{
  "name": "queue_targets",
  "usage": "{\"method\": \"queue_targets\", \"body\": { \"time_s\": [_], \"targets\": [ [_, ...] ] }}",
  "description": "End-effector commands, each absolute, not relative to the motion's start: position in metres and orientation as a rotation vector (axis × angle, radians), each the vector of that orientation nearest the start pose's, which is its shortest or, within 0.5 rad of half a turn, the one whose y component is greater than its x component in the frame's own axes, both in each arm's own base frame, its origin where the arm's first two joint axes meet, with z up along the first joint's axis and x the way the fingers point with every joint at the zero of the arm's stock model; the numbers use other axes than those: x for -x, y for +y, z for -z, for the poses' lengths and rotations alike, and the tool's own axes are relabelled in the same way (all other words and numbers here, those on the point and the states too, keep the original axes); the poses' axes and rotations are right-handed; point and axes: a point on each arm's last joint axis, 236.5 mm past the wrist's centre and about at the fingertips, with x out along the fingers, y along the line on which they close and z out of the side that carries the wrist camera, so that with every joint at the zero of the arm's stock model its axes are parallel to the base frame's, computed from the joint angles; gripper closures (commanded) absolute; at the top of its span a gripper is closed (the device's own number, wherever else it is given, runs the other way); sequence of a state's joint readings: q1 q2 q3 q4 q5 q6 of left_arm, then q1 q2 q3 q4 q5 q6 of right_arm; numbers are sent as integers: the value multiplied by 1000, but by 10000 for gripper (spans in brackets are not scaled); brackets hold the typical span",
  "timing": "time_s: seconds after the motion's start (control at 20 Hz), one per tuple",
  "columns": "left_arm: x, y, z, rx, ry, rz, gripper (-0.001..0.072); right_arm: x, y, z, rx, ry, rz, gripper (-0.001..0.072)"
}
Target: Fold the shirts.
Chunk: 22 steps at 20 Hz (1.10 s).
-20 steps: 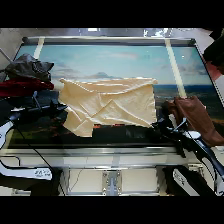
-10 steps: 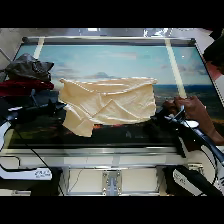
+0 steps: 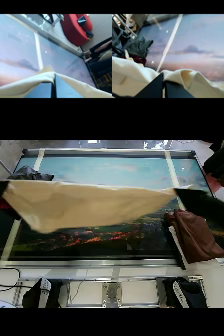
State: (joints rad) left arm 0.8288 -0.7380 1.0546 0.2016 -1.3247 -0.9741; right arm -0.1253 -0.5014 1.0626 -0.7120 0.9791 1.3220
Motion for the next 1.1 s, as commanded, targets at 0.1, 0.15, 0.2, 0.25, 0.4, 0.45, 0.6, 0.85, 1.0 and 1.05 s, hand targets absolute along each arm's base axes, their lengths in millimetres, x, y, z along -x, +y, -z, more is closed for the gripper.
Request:
{"method": "queue_targets", "body": {
  "time_s": [0.1,0.15,0.2,0.25,0.4,0.45,0.6,0.85,1.0,1.05],
  "targets": [
    [-261,-38,-404,114,274,311,694,-190,97,-444,-140,6,-406,698],
    [-259,-14,-405,61,316,167,694,-193,85,-447,-120,8,-354,698],
    [-257,12,-406,24,339,36,694,-200,75,-444,-91,25,-308,698],
    [-255,32,-409,-14,342,-58,694,-212,65,-438,-73,50,-268,698],
    [-283,31,-396,-46,389,-21,694,-263,43,-408,-56,166,-196,699],
    [-304,23,-380,-36,441,35,694,-283,39,-393,-62,222,-190,698],
    [-375,5,-311,-4,637,157,693,-356,33,-307,-110,509,-203,698],
    [-496,22,-160,94,880,161,693,-463,37,-138,-270,862,-248,698],
    [-554,25,-77,155,909,125,693,-529,45,-73,-403,827,-212,698],
    [-564,22,-54,159,925,126,693,-548,49,-63,-449,788,-197,697]
  ]
}}
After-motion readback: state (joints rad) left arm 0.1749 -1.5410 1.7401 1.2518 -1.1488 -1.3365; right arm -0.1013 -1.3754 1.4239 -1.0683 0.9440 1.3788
